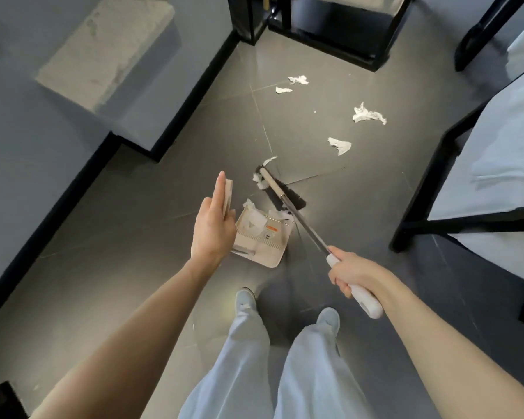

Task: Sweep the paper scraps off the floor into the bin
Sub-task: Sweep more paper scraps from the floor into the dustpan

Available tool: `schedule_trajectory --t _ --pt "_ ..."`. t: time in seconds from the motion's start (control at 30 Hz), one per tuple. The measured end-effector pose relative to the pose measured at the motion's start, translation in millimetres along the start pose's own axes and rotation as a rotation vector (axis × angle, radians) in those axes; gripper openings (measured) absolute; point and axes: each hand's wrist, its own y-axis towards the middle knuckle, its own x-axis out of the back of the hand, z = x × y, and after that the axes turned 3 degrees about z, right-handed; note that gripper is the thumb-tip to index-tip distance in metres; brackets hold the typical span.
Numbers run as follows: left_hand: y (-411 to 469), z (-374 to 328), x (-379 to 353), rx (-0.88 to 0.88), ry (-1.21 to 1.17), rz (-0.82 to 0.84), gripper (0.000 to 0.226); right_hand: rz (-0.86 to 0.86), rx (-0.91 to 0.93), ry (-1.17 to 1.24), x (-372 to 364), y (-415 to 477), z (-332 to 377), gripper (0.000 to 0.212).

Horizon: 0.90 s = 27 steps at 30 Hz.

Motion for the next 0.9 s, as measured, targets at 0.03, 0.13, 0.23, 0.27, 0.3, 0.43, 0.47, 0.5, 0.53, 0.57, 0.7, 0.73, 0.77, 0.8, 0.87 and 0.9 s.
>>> schedule_trajectory --t 0.03,0.13,0.23,0.27,0.3,0.43,0.47,0.5,0.53,0.57,0.7,0.73,0.77,0.8,0.87,0.9 --pt "4.8 -0.5 1.8 -0.006 -0.007 0.016 0.072 0.036 -0.012 0.072 -7.3 -7.1 -1.7 0.085" --pt "13.2 2.6 7.4 -0.034 -0.025 0.056 0.070 0.125 -0.029 0.367 -19.0 -34.9 -0.8 0.076" --pt "14.9 15.5 20.2 -0.042 -0.033 0.062 0.071 0.112 -0.019 0.436 -23.2 -58.6 4.2 0.076" --pt "14.3 20.9 25.3 -0.038 -0.035 0.059 0.071 0.100 -0.014 0.440 -26.8 -66.6 6.9 0.076" --pt "13.1 24.9 30.4 -0.031 -0.040 0.057 0.072 0.083 -0.002 0.430 -30.5 -72.9 8.5 0.077" --pt "6.6 39.8 49.3 0.011 -0.063 0.056 0.072 0.026 0.053 0.458 -42.1 -90.2 24.1 0.077" --pt "5.1 44.7 53.6 0.016 -0.065 0.049 0.071 0.010 0.062 0.476 -43.4 -89.5 31.7 0.076" --pt "3.6 49.8 58.1 0.022 -0.068 0.039 0.071 -0.009 0.071 0.482 -44.6 -86.1 39.8 0.076" --pt "2.2 55.0 62.9 0.033 -0.074 0.029 0.071 -0.030 0.081 0.472 -46.1 -81.5 50.0 0.076" --pt "1.1 59.8 67.9 0.045 -0.079 0.016 0.071 -0.051 0.093 0.448 -47.9 -74.1 60.8 0.076" --pt "5.3 76.3 87.9 0.078 -0.056 -0.037 0.071 -0.125 0.158 0.204 -55.2 -27.9 110.4 0.075" --pt "8.3 80.8 92.6 0.089 -0.051 -0.048 0.071 -0.135 0.174 0.111 -56.3 -17.1 122.6 0.076" --pt "12.6 86.0 97.6 0.103 -0.048 -0.058 0.071 -0.140 0.186 0.007 -57.4 -5.6 135.5 0.077" --pt "15.4 88.5 100.6 0.108 -0.045 -0.057 0.071 -0.156 0.187 -0.087 -57.2 1.3 144.0 0.078" --pt "21.1 92.4 106.2 0.116 -0.040 -0.052 0.071 -0.173 0.186 -0.224 -57.5 12.9 158.4 0.079" --pt "25.0 94.8 108.4 0.119 -0.036 -0.057 0.071 -0.164 0.187 -0.271 -59.2 18.5 164.1 0.080"
